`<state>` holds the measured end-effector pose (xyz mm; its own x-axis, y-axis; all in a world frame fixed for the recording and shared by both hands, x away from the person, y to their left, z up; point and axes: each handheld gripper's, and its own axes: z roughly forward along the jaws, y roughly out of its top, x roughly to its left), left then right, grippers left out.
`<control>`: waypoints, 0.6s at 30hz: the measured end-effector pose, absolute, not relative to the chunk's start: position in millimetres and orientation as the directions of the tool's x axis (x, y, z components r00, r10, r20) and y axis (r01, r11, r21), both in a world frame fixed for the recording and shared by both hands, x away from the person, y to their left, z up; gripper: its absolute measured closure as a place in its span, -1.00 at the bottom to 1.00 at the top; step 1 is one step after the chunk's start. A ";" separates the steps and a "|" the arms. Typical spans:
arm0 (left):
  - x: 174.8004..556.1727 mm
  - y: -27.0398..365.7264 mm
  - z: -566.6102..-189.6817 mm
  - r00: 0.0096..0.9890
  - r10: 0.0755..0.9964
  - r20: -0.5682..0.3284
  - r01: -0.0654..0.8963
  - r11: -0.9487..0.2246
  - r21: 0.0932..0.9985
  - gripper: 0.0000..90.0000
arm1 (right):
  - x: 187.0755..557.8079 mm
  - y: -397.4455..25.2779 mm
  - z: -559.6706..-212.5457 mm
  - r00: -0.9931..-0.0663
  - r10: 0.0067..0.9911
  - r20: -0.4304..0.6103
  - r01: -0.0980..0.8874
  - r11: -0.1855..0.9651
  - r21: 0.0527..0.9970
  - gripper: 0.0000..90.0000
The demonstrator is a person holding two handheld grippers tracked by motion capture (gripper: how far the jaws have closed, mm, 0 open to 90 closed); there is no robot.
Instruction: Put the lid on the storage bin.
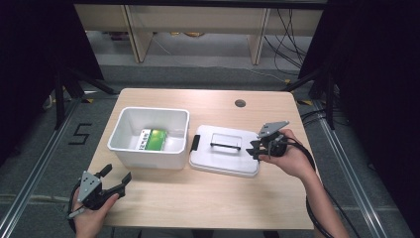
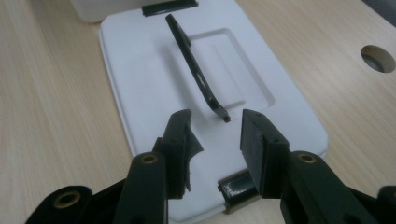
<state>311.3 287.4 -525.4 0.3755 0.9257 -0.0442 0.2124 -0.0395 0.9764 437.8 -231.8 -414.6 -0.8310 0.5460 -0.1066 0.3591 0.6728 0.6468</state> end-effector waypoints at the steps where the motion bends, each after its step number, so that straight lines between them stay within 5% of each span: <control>1: 310.5 287.5 -524.9 0.372 0.927 -0.041 0.221 -0.045 0.974 -0.54 | 439.4 -229.4 -414.9 -0.836 0.536 -0.116 0.350 0.685 0.639 0.44; 7: 311.3 287.5 -525.6 0.376 0.925 -0.044 0.207 -0.038 0.978 -0.54 | 452.3 -211.5 -410.1 -0.875 0.462 -0.148 0.320 0.780 0.538 0.49; 18: 310.3 287.4 -525.0 0.374 0.927 -0.040 0.217 -0.046 0.975 -0.53 | 466.6 -185.0 -406.7 -0.907 0.382 -0.180 0.251 0.831 0.497 0.49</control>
